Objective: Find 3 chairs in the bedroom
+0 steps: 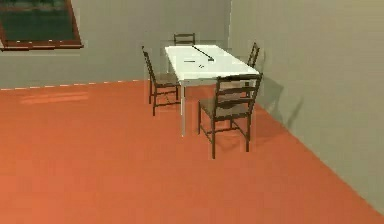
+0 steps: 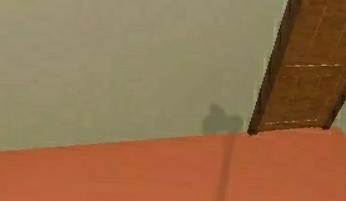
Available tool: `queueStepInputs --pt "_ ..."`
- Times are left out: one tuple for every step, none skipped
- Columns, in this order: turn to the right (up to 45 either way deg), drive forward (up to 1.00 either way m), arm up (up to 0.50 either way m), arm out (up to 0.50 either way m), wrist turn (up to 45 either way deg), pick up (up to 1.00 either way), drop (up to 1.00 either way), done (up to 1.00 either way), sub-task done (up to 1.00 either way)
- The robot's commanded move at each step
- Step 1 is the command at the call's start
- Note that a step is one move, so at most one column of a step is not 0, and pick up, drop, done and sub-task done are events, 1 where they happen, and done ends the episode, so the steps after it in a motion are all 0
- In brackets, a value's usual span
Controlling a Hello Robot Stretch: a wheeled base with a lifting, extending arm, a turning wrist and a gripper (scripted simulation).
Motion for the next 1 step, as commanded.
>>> queueStepInputs --pt "0.0 0.8 0.0 0.0 0.0 0.0 0.0 0.0 0.0"
